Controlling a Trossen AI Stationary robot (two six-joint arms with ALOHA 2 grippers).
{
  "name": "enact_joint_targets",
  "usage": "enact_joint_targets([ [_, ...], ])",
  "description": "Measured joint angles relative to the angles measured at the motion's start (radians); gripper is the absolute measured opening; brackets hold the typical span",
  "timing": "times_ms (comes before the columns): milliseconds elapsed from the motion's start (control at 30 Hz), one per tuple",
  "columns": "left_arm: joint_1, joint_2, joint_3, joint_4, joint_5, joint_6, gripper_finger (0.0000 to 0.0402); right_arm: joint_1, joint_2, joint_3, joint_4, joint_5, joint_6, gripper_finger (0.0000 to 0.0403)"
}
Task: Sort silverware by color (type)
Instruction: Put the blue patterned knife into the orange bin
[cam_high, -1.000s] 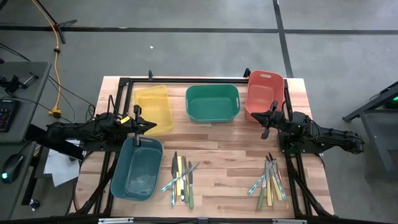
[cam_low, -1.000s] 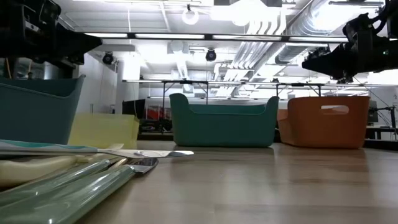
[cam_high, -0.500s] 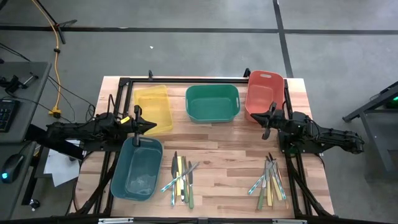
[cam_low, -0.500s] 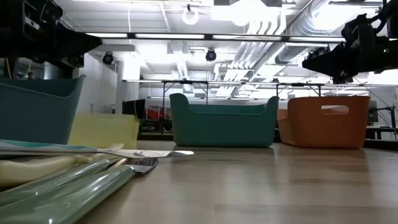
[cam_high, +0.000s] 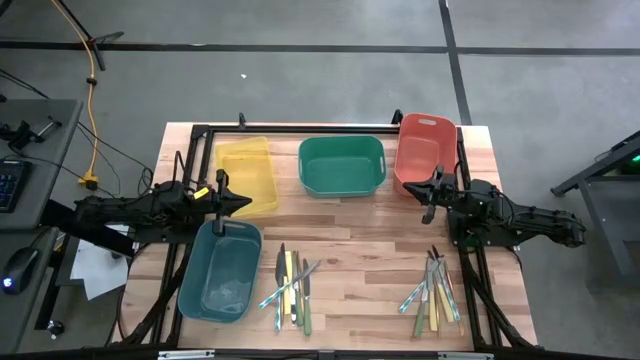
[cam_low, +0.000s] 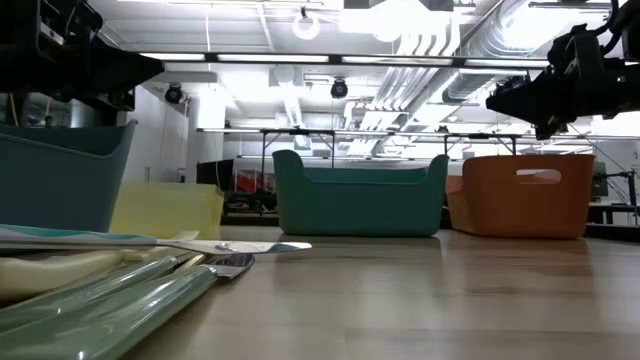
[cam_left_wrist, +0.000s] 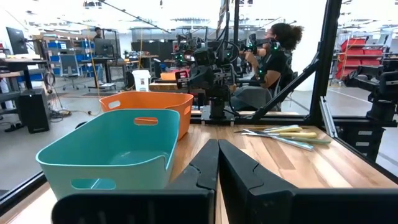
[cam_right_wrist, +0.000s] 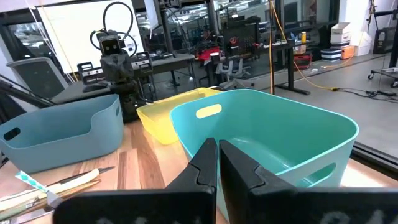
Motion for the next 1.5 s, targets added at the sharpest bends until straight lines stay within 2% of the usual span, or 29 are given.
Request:
enact_joint_targets([
  [1067, 0.000, 0.000, 0.000, 0.000, 0.000, 0.001, 0.0003, 0.000, 0.000, 0.000, -0.006, -0.001, 0.001, 0.0000],
  [1133, 0.000, 0.000, 0.000, 0.000, 0.000, 0.001, 0.0003, 0.000, 0.000, 0.000, 0.000, -0.002, 0.052, 0.0000],
  [1233, 0.000, 0.000, 0.000, 0.000, 0.000, 0.001, 0.0003, 0.000, 0.001, -0.001, 0.106, -0.081, 0.159, 0.0000],
  [1367, 0.000, 0.000, 0.000, 0.000, 0.000, 0.001, 0.0003, 0.003, 0.017, -0.001, 0.343, -0.325, 0.207, 0.0000],
  [1500, 0.000, 0.000, 0.000, 0.000, 0.000, 0.001, 0.0003, 0.046, 0.064, 0.000, 0.438, -0.357, 0.233, 0.0000],
])
